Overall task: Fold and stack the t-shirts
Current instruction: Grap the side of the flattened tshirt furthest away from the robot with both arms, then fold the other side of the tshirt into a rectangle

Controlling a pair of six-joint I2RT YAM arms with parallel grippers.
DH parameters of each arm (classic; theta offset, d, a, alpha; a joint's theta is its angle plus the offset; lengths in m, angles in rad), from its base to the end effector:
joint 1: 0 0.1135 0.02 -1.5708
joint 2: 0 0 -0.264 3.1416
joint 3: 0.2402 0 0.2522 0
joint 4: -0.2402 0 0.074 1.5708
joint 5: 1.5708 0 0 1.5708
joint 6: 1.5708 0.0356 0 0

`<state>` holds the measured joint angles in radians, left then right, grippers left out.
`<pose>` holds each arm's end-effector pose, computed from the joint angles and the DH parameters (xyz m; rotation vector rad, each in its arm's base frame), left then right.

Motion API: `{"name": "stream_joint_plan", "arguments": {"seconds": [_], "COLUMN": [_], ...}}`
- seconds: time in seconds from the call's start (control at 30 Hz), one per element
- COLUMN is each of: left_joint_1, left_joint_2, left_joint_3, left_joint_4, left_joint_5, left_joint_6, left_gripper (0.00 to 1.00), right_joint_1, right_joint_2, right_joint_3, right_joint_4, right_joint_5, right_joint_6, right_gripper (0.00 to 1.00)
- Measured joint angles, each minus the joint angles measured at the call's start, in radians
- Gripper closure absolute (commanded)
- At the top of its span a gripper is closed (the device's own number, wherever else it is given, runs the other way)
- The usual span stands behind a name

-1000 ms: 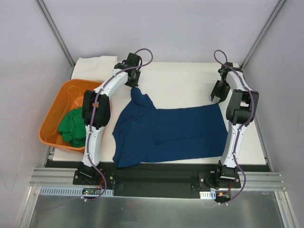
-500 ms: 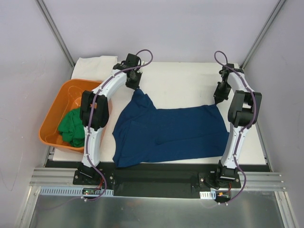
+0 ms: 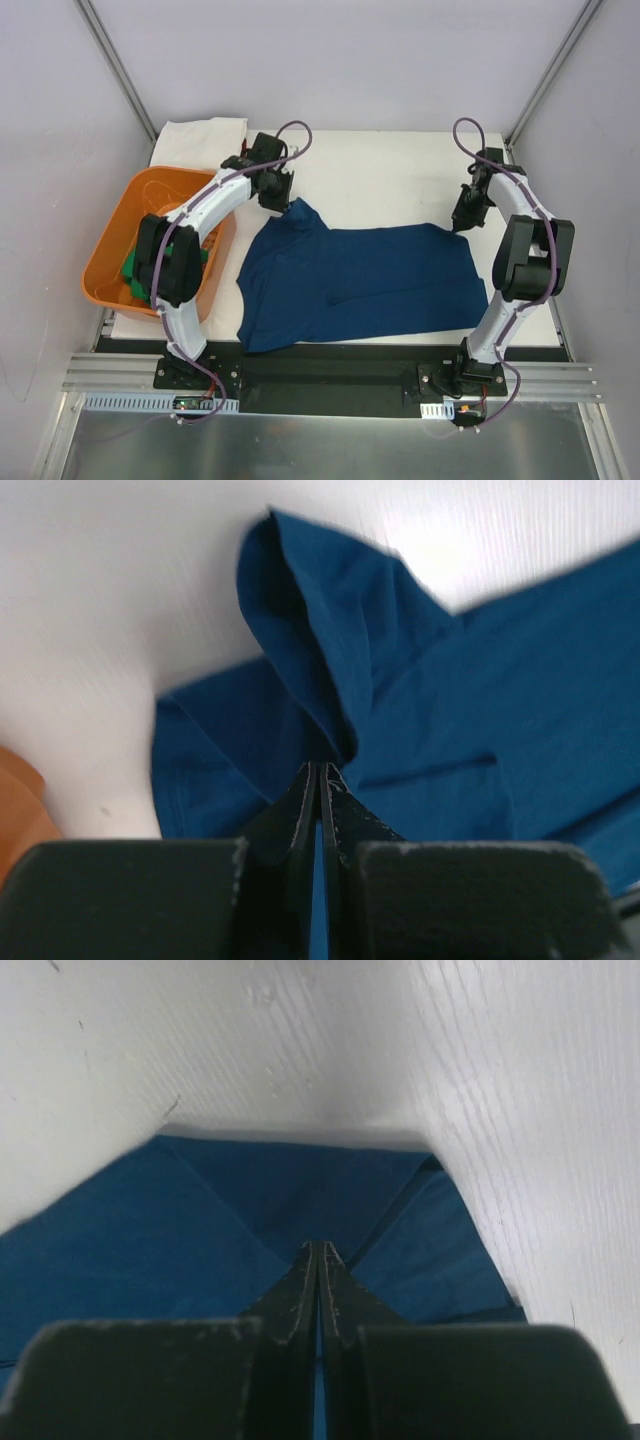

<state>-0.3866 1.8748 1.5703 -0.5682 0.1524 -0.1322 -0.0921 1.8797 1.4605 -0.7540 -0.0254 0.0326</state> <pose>0.3878 -0.1637 0.2655 0.3819 2.4446 -0.4134 0.3893 -0.0350 0.2191 0.1640 2.7385 0.0184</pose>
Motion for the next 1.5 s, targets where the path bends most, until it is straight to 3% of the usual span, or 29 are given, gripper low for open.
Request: {"name": "stream_joint_plan", "arguments": {"seconds": [0.3,0.63,1.03,1.5], "left_joint_1": [-0.114,-0.198,-0.203,-0.203], "left_joint_2": [-0.337,-0.627,-0.985,-1.146], "left_joint_3": [-0.373,-0.623,-0.816,-0.878], "left_joint_4": [0.066,0.085,0.084,-0.028], "left_joint_5": [-0.068,-0.113,-0.100,-0.083], "left_joint_6": [-0.090,-0.181,-0.325,-0.436], "left_gripper": [1.00,1.00,1.00,1.00], "right_joint_1": [0.000,-0.017,-0.043,-0.066], "right_joint_2": [-0.157,-0.315,-0.431,-0.404], "right_joint_3": [-0.119,-0.203,-0.254,-0.258], "right_joint_4": [0.000,-0.047,-0.090,-0.099], "right_joint_5": [0.054,0.165,0.225,0.244], "right_joint_6": [0.024,0.025,0.010,0.010], "right_gripper": [0.99,0.99,0.99,0.99]}}
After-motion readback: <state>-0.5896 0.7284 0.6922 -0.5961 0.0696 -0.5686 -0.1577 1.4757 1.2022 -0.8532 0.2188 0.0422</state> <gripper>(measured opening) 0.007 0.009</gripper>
